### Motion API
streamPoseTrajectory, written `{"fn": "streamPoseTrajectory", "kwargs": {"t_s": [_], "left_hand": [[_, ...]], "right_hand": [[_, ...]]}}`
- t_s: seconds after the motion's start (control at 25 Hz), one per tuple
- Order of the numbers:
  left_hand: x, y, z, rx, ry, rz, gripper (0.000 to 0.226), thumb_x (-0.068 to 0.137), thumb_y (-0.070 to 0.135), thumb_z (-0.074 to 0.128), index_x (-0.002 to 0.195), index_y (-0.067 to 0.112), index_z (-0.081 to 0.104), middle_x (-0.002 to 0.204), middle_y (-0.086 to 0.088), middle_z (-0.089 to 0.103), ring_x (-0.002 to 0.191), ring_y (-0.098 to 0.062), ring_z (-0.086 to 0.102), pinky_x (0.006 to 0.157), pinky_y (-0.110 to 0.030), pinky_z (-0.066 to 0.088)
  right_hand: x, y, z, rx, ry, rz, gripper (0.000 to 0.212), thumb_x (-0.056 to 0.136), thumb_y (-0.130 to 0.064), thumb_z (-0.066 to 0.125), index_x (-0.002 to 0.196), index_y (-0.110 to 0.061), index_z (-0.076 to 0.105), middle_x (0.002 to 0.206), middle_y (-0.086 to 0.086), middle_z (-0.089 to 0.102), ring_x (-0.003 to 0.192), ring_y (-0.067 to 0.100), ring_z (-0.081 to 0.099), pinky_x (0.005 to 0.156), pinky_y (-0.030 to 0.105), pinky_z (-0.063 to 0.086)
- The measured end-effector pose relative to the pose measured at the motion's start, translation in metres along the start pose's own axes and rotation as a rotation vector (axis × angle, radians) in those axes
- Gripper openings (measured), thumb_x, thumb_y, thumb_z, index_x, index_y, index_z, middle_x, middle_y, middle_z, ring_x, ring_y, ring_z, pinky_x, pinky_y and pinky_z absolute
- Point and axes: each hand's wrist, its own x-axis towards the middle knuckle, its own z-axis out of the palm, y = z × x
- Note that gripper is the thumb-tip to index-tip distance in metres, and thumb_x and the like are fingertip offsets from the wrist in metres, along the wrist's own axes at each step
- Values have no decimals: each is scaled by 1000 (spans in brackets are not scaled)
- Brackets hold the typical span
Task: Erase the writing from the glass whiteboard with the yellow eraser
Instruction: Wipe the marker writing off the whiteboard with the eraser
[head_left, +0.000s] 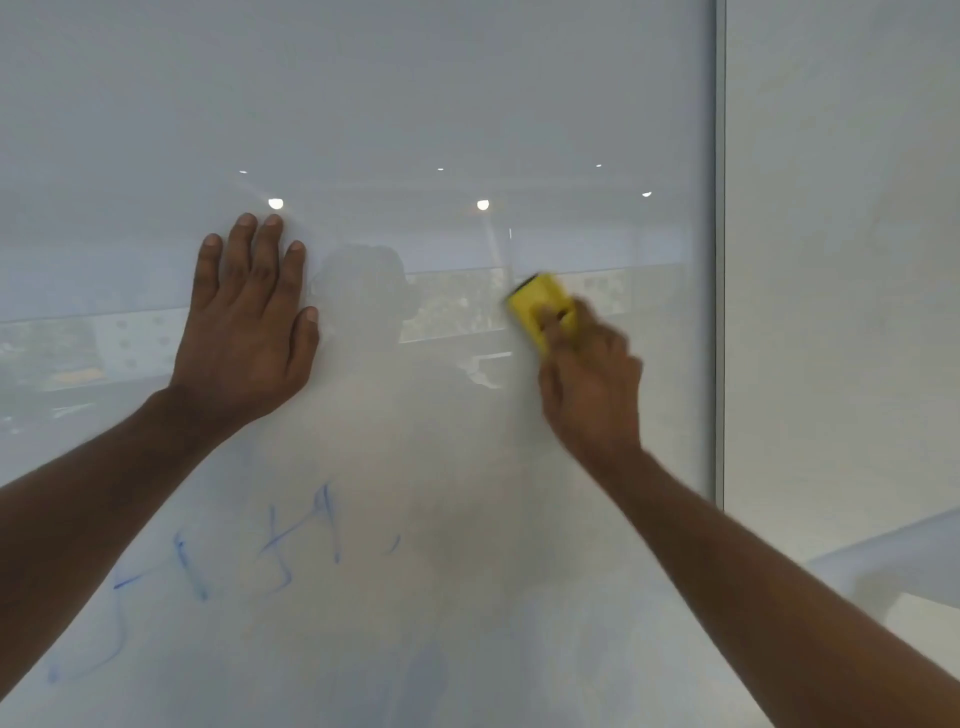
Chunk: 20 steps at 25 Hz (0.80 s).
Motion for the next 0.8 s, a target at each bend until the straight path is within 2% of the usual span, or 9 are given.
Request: {"fn": "streamPoseTrajectory", "kwargs": {"t_s": [0.08, 0.12, 0.16, 0.32, 0.44, 0.56, 0.68, 0.72, 0.8], "left_hand": [[0, 0, 0, -3, -9, -6, 59, 106, 29, 33, 154, -6, 34, 165, -33, 24, 155, -50, 19, 128, -61, 10], [0, 0, -1, -8, -17, -12, 59, 106, 29, 33, 154, -5, 33, 166, -32, 24, 156, -50, 18, 128, -61, 10], [0, 0, -1, -13, -21, -18, 59, 106, 29, 33, 154, -5, 33, 166, -32, 24, 156, -49, 18, 128, -61, 10], [0, 2, -3, -28, -25, -25, 58, 106, 29, 33, 154, -5, 34, 166, -32, 24, 156, -49, 18, 128, -61, 10], [-1, 3, -1, -28, -10, -29, 58, 106, 28, 33, 154, -5, 34, 166, -31, 24, 156, -49, 18, 128, -60, 10], [-4, 2, 2, -25, -7, -25, 58, 107, 29, 32, 154, -5, 34, 165, -32, 24, 156, -49, 18, 128, -60, 9], [-4, 3, 2, -17, 6, -19, 58, 107, 29, 32, 154, -5, 33, 165, -33, 24, 155, -51, 18, 128, -61, 9], [-4, 4, 2, -21, 9, -18, 58, 107, 28, 32, 154, -6, 33, 165, -33, 24, 155, -51, 18, 128, -61, 8], [-6, 6, 3, -18, 19, -29, 57, 107, 27, 32, 153, -6, 34, 165, -34, 24, 155, -52, 18, 128, -59, 6]], "right_hand": [[21, -8, 3, 17, 63, 259, 58, 92, -24, 59, 148, -23, 45, 153, 17, 41, 110, 41, 51, 78, 46, 48], [8, -22, 8, 28, 76, 265, 58, 92, -24, 58, 148, -23, 44, 153, 18, 41, 109, 41, 50, 78, 46, 47], [-19, -39, 13, 43, 55, 171, 57, 93, -23, 57, 148, -23, 44, 152, 20, 42, 107, 40, 50, 78, 44, 44], [-187, -74, 17, 133, -251, -561, 45, 102, -21, 46, 145, -34, 49, 152, 6, 40, 111, 34, 59, 87, 42, 41], [-191, -45, 18, 207, -270, -693, 37, 106, -23, 46, 139, -36, 55, 148, -1, 53, 114, 31, 60, 93, 43, 43], [-93, 6, 18, 139, -54, -263, 42, 100, -22, 50, 142, -31, 49, 124, 6, 60, 95, 38, 61, 74, 40, 42], [-23, 54, 9, 87, 95, 370, 58, 91, -19, 52, 148, -24, 46, 150, 16, 46, 109, 45, 52, 78, 48, 50], [-29, 52, 11, 95, 109, 452, 59, 91, -19, 53, 149, -24, 46, 155, 16, 41, 113, 45, 50, 81, 50, 50], [-79, 27, 20, 80, 72, 364, 59, 91, -18, 55, 149, -24, 45, 156, 18, 39, 115, 43, 49, 83, 48, 47]]}}
